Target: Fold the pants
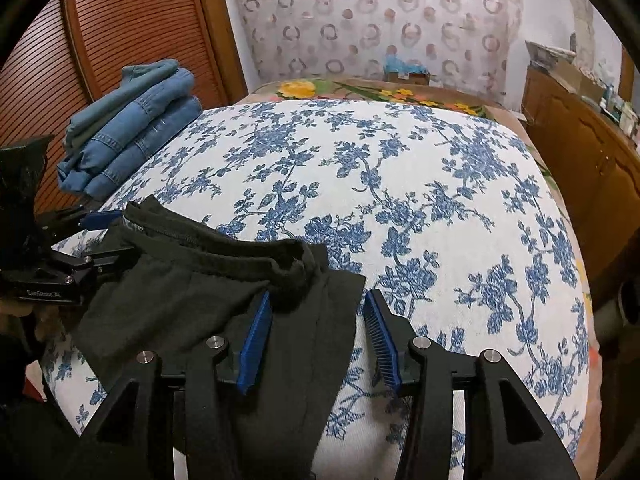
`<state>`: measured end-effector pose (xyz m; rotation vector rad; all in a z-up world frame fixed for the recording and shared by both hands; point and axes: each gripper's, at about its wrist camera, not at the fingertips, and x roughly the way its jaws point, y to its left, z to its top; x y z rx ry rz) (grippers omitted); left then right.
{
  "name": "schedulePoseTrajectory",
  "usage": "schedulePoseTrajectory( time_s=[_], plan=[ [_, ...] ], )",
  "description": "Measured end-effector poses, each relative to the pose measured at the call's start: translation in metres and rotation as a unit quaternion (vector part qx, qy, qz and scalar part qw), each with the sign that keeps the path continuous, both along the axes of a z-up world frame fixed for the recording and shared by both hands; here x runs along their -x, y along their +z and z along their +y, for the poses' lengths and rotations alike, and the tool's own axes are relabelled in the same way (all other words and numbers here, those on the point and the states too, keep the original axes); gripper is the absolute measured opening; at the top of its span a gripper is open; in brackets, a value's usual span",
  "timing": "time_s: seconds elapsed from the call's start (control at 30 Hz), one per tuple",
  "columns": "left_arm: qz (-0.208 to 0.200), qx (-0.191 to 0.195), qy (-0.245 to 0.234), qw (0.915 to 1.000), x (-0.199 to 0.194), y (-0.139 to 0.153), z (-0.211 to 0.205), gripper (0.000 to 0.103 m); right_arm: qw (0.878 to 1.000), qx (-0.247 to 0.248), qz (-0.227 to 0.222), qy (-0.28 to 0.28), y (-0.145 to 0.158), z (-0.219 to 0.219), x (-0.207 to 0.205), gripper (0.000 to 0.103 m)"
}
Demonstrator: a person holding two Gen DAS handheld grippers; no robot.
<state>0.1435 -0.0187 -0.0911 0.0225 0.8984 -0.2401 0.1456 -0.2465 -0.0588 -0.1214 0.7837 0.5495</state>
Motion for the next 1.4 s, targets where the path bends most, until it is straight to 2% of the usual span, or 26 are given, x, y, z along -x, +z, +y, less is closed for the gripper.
schedulePoseTrajectory(
  time_s=[0.33, 0.43, 0.5, 0.53, 0.63, 0.7, 0.77, 0.8, 0.87, 1.03, 1.4],
  plan=[
    [-0.001, 0.003, 0.0, 1.0, -0.003, 0.0, 0.0, 0.077, 1.0, -0.001, -0.003, 0.009, -0.002, 0.001, 0.002, 0.05],
    [-0.001, 0.011, -0.005, 0.9999, -0.004, 0.001, 0.001, 0.071, 1.0, 0.002, -0.004, 0.012, -0.002, 0.003, 0.003, 0.05],
    [-0.001, 0.018, -0.009, 0.9998, -0.004, 0.002, 0.001, 0.064, 1.0, 0.001, -0.004, 0.016, -0.001, 0.003, 0.004, 0.049],
    [-0.002, 0.019, -0.01, 0.9998, -0.004, 0.002, 0.0, 0.062, 1.0, 0.0, -0.004, 0.016, -0.001, 0.003, 0.004, 0.047],
    [-0.004, 0.028, -0.016, 0.9995, -0.003, 0.003, -0.001, 0.049, 1.0, -0.003, -0.003, 0.021, -0.002, 0.004, 0.005, 0.04],
    [-0.007, 0.033, -0.018, 0.9993, -0.001, 0.004, -0.002, 0.035, 1.0, -0.004, -0.002, 0.023, -0.002, 0.005, 0.004, 0.033],
    [-0.011, 0.034, -0.018, 0.9992, 0.0, 0.006, -0.002, 0.027, 1.0, -0.009, 0.001, 0.026, -0.002, 0.005, 0.004, 0.021],
    [-0.014, 0.034, -0.018, 0.9992, 0.001, 0.008, -0.002, 0.021, 0.999, -0.014, 0.003, 0.029, -0.003, 0.004, 0.004, 0.018],
    [-0.019, 0.039, -0.018, 0.9989, 0.003, 0.012, -0.001, 0.018, 0.999, -0.022, 0.005, 0.03, -0.003, 0.004, 0.003, 0.015],
    [-0.034, 0.049, -0.02, 0.998, 0.008, 0.024, 0.001, 0.015, 0.999, -0.033, -0.001, 0.03, 0.001, 0.002, 0.006, 0.014],
    [-0.074, 0.057, -0.025, 0.9953, 0.02, 0.053, -0.001, 0.014, 0.997, -0.058, -0.045, 0.025, 0.028, -0.007, 0.024, 0.012]
  ],
)
